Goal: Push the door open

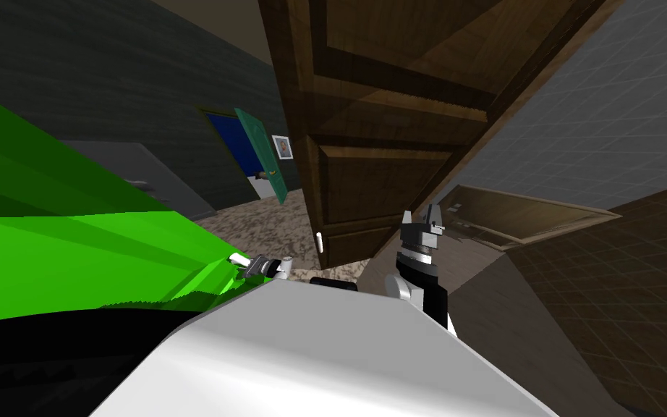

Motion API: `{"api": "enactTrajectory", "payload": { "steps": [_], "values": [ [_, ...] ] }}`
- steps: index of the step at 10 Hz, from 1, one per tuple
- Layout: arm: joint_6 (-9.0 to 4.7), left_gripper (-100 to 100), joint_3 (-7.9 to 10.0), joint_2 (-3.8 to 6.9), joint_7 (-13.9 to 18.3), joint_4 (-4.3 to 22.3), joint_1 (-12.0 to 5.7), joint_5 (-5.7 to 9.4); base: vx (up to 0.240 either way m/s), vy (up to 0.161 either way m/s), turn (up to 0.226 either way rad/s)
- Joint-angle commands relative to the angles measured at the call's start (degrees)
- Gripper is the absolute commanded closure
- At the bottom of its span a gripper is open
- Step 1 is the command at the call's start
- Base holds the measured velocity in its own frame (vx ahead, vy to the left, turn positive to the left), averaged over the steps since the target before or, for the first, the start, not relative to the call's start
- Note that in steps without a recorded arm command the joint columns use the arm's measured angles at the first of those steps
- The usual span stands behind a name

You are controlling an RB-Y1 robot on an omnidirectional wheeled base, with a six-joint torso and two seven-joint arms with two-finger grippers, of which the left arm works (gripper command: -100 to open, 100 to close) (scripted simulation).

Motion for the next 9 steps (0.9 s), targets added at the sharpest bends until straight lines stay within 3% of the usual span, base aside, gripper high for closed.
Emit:
{"api": "enactTrajectory", "payload": {
  "steps": [1,5,9],
  "values": [
    [-2.1,100,0.79,1.14,0.7,1.5,-0.21,0.2,0.003,0.088,-0.034],
    [-2.77,100,1.3,1.08,0.6,1.7,-0.43,0.63,0.006,0.028,-0.017],
    [-5.43,100,3.32,0.72,0.2,2.4,-1.31,2.34,0.001,0.084,-0.08]
  ]
}}
